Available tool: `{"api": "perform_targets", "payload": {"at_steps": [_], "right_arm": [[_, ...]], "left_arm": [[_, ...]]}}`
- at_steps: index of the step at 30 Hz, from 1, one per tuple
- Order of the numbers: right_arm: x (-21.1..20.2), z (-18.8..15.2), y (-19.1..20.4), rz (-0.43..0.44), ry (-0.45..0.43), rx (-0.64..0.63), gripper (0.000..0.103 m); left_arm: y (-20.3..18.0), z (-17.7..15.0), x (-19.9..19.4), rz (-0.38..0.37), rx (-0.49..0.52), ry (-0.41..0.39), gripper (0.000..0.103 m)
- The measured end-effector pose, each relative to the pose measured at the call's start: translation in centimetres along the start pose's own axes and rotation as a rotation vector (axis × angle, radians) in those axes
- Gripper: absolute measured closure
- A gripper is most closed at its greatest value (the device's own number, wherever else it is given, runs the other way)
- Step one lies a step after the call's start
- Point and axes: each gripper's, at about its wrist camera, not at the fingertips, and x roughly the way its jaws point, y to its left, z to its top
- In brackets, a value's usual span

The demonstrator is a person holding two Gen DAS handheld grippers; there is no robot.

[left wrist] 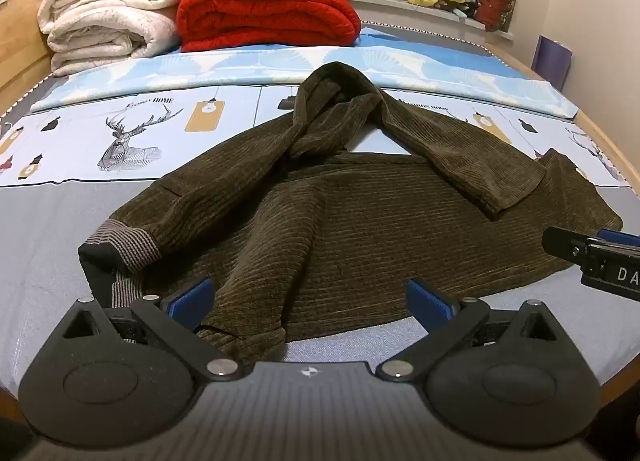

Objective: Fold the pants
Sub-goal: 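Move the left tool toward the grey waistband of the brown corduroy pants, then grasp the waistband edge with the left tool and lift it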

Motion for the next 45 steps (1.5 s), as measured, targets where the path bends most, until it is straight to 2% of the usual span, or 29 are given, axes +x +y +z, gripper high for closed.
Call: {"api": "perform_targets", "payload": {"at_steps": [18,20,22,23,24,25,27,28,30,32,33,35,36,38,39,41,42,43,44,45], "right_arm": [[0.3,0.0,-0.2,-0.023,0.023,0.001,0.019],[0.2,0.0,-0.2,-0.024,0.023,0.004,0.019],[0.1,0.0,-0.4,-0.023,0.014,0.009,0.020],[0.0,0.1,-0.4,-0.023,0.004,0.012,0.022],[-0.2,0.3,-0.6,-0.025,-0.010,0.015,0.031],[-0.4,0.5,-0.8,-0.026,-0.026,0.020,0.050],[-0.7,1.1,-1.6,-0.028,-0.058,0.042,0.069],[-0.9,1.5,-2.1,-0.030,-0.074,0.054,0.072],[-1.0,3.0,-3.1,-0.030,-0.096,0.052,0.072],[-1.0,4.6,-4.1,-0.023,-0.124,0.041,0.072],[-0.6,5.5,-4.7,-0.020,-0.136,0.022,0.070],[0.7,7.3,-5.9,-0.044,-0.130,-0.016,0.057],[1.8,7.9,-6.8,-0.061,-0.120,-0.023,0.049],[3.8,8.2,-8.5,-0.104,-0.089,-0.015,0.047],[4.9,8.0,-9.4,-0.135,-0.066,0.008,0.047],[7.4,6.6,-11.2,-0.173,0.010,0.082,0.047],[8.9,6.5,-11.9,-0.181,0.112,0.115,0.048],[9.7,6.5,-12.5,-0.177,0.163,0.170,0.049],[10.0,6.7,-13.2,-0.159,0.158,0.231,0.049],[10.2,6.8,-13.5,-0.150,0.148,0.265,0.049]], "left_arm": [[-0.2,-0.1,0.1,-0.004,-0.005,0.000,0.001],[-0.4,-0.1,0.0,-0.008,0.010,-0.012,0.010],[0.1,0.3,-0.1,-0.013,0.038,-0.027,0.052],[0.4,0.6,-0.2,-0.032,0.049,-0.026,0.063],[0.8,1.0,-0.2,-0.053,0.052,-0.021,0.082],[1.4,1.7,0.0,-0.073,0.054,-0.005,0.087],[2.9,3.2,0.2,-0.063,0.063,-0.008,0.087],[3.8,4.1,0.5,-0.053,0.076,-0.014,0.087],[5.9,5.7,2.1,-0.049,0.104,0.026,0.085],[8.3,6.4,4.2,-0.003,0.127,0.112,0.075],[9.5,6.5,5.4,0.037,0.150,0.149,0.060],[11.7,6.0,7.9,0.092,0.180,0.216,0.040],[12.2,5.4,8.7,0.086,0.174,0.221,0.034],[13.1,4.5,10.7,0.076,0.195,0.306,0.026],[13.0,4.2,11.2,0.081,0.238,0.332,0.021],[12.5,3.6,11.8,0.107,0.335,0.321,0.020],[12.3,3.5,12.1,0.128,0.376,0.315,0.020],[12.1,3.4,12.5,0.148,0.421,0.326,0.021],[12.0,3.3,13.1,0.158,0.454,0.320,0.023],[12.0,3.0,13.7,0.157,0.475,0.298,0.029]]}}
